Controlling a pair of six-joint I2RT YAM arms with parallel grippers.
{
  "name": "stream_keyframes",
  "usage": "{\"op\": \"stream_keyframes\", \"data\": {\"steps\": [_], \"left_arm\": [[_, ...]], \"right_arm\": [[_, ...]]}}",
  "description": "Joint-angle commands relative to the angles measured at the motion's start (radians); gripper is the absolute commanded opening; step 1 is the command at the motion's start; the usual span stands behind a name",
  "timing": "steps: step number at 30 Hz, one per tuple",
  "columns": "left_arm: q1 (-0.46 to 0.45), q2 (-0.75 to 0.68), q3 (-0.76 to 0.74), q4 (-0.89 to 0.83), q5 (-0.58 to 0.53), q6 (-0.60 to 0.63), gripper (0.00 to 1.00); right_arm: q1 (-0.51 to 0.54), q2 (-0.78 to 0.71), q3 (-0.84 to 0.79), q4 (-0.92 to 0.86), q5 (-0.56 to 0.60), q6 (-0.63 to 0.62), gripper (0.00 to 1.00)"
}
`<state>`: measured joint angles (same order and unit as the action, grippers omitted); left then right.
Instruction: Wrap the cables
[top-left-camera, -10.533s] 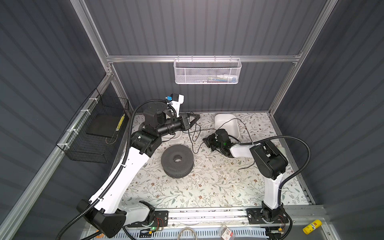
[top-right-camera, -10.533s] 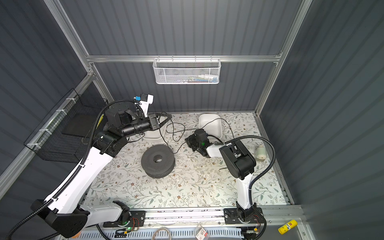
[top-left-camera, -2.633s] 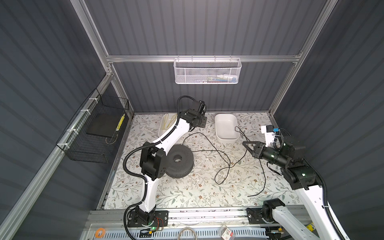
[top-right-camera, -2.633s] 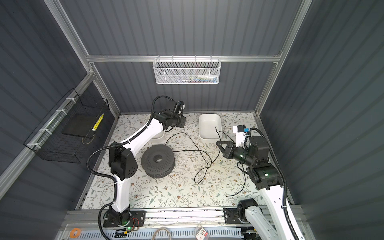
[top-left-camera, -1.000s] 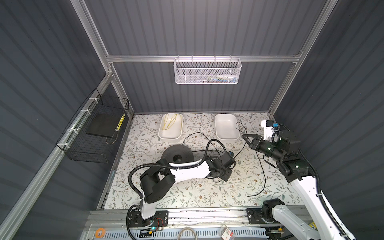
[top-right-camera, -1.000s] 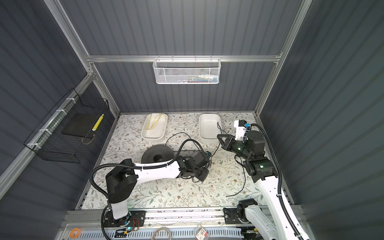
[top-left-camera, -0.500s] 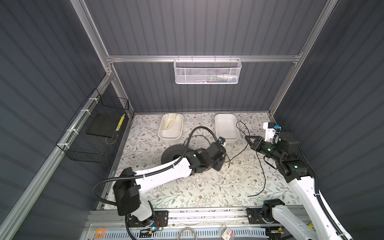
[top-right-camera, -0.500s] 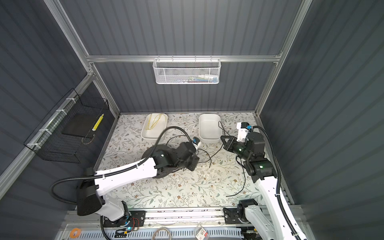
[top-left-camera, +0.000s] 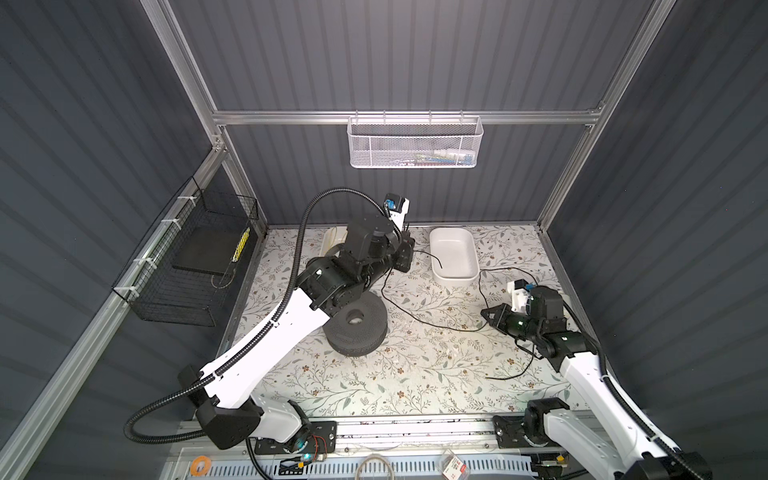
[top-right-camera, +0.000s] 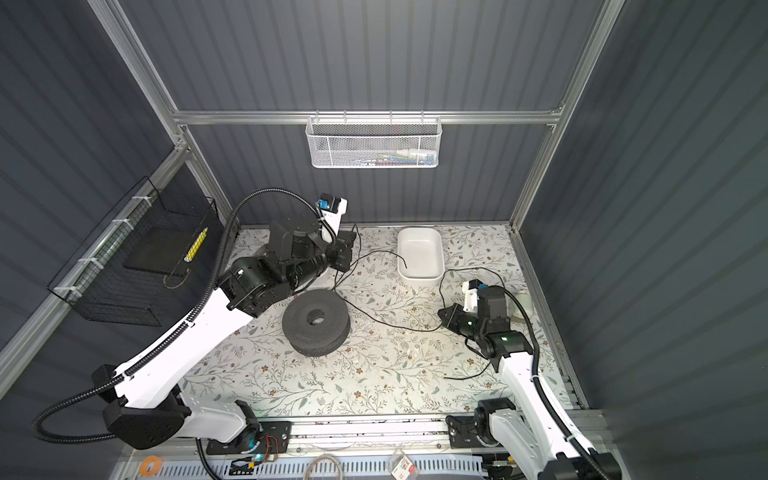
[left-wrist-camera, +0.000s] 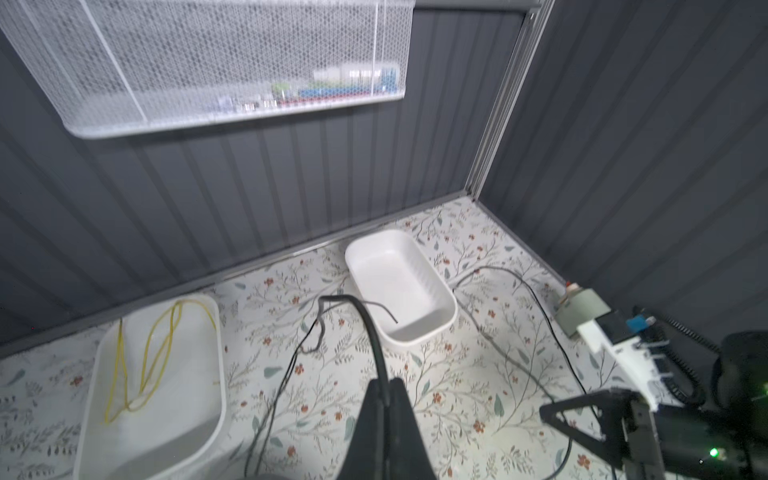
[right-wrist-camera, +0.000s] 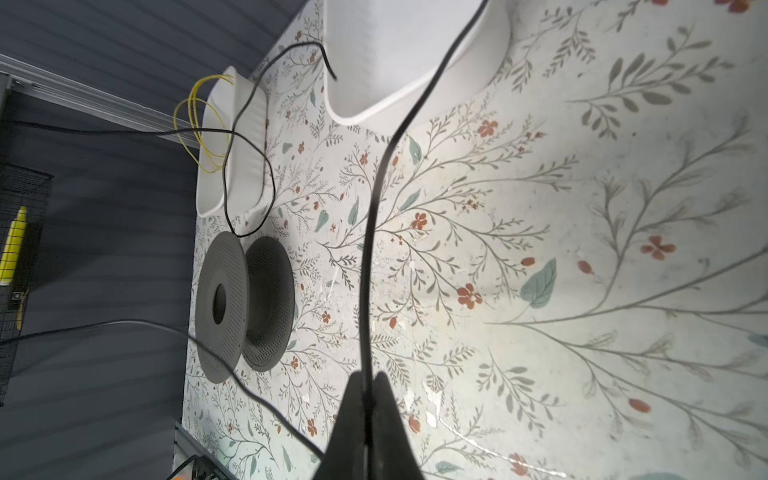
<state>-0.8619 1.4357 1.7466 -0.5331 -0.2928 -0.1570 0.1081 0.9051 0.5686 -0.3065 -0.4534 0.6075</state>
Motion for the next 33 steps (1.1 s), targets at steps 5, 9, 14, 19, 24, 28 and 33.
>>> {"op": "stream_keyframes", "data": {"steps": [5, 9, 14, 19, 24, 28, 33], "left_arm": [[0.007, 0.125, 0.275, -0.094, 0.109, 0.13, 0.0], [0.006, 0.153, 0.37, -0.143, 0.126, 0.165, 0.0], [0.006, 0.166, 0.394, -0.161, 0.239, 0.169, 0.0], [0.007, 0.167, 0.394, -0.171, 0.285, 0.149, 0.0], [0.007, 0.175, 0.438, -0.202, 0.326, 0.131, 0.0], [0.006, 0.17, 0.442, -0.202, 0.352, 0.116, 0.0], [0.006, 0.16, 0.436, -0.215, 0.371, 0.102, 0.0]], "right_arm": [[0.011, 0.033, 0.1, -0.099, 0.006, -0.114, 0.47], [0.027, -0.003, 0.22, -0.213, 0.012, -0.164, 0.52], [0.115, 0.009, 0.33, -0.197, 0.077, -0.209, 0.56], [0.229, 0.103, 0.397, -0.021, 0.165, -0.279, 0.66], [0.28, 0.267, 0.485, 0.033, 0.218, -0.398, 0.71], [0.293, 0.36, 0.505, 0.147, 0.179, -0.382, 0.72], [0.321, 0.418, 0.498, 0.248, 0.064, -0.365, 0.7]]}}
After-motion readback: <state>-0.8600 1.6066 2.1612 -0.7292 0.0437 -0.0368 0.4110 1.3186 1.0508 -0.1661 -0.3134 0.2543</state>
